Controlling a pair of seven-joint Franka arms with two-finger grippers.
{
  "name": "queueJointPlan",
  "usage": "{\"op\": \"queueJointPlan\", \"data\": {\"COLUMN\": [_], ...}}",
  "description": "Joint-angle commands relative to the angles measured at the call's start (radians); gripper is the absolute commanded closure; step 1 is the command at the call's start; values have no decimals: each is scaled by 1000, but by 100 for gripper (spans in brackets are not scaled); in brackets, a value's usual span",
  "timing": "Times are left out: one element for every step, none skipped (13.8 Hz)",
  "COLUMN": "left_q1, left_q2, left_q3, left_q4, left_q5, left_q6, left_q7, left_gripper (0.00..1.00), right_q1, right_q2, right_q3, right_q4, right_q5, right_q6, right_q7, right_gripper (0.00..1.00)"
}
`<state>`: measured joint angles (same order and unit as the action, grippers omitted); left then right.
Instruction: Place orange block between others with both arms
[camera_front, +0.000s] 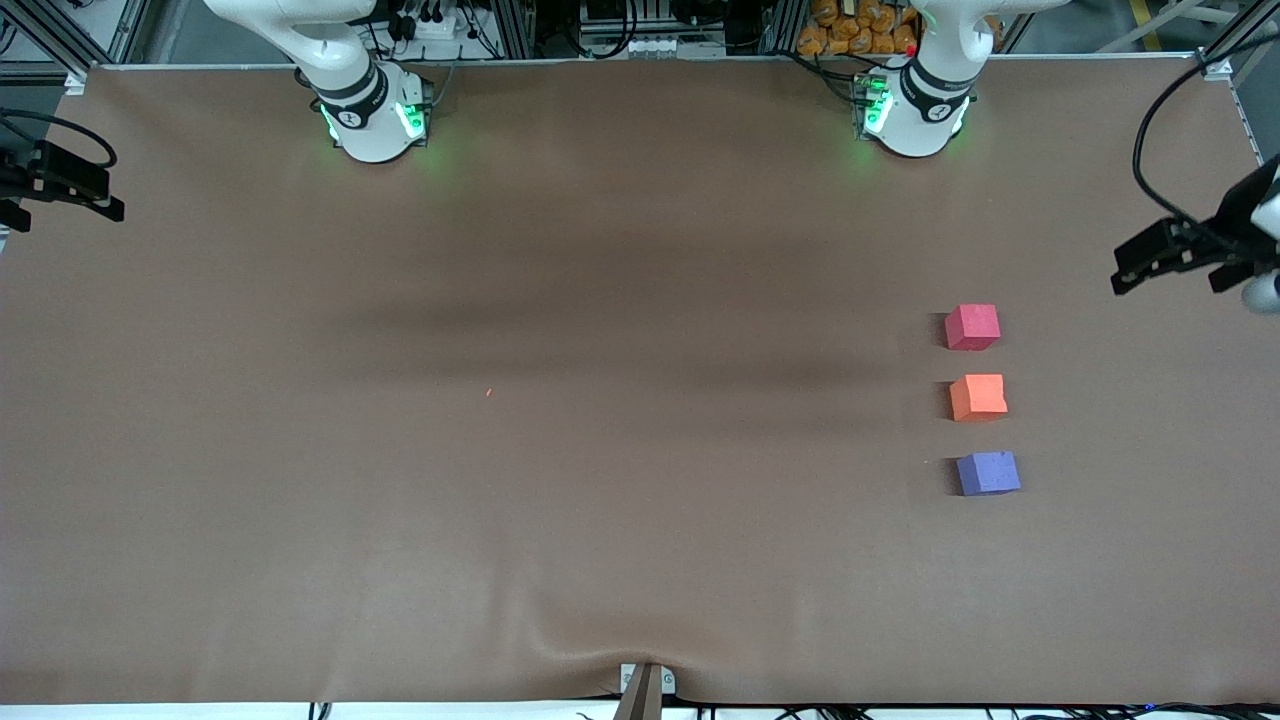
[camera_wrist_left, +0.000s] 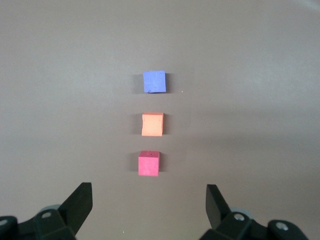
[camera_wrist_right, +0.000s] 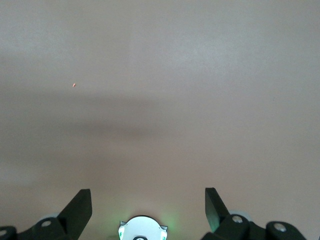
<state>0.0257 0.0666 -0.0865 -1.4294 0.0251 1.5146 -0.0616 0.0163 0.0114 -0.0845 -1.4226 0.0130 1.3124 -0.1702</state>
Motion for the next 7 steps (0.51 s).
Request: {"op": "queueJointPlan", "data": {"left_q1": [-1, -4, -10, -10, -12, -12, -13], "left_q2": [-97, -117, -139, -157, -177, -194, -205], "left_q3": [-6, -2, 1, 2, 2, 2, 2], "left_q4": [-121, -143, -164, -190, -219, -239, -247], "left_q5": [-34, -34, -34, -34, -34, -34, -27], "left_q6": [21, 21, 18, 19, 22, 22, 21], "left_q7": [-23, -24, -26, -26, -27, -27, -26], "left_gripper": [0, 0, 0, 0, 0, 0, 0], "right_q1": [4, 4, 4, 4, 4, 2, 2], "right_q2": [2, 4, 4, 2, 4, 2, 2], "right_q3": [0, 0, 0, 0, 0, 0, 0], "right_q4": [14, 14, 14, 14, 14, 14, 14], "right_q5": [-2, -2, -2, -2, -2, -2, -2], "right_q6": [-5, -5, -5, -5, -5, -5, -5], "right_q7": [-8, -8, -8, -8, -8, -8, -8], "right_gripper": [0, 0, 0, 0, 0, 0, 0]}}
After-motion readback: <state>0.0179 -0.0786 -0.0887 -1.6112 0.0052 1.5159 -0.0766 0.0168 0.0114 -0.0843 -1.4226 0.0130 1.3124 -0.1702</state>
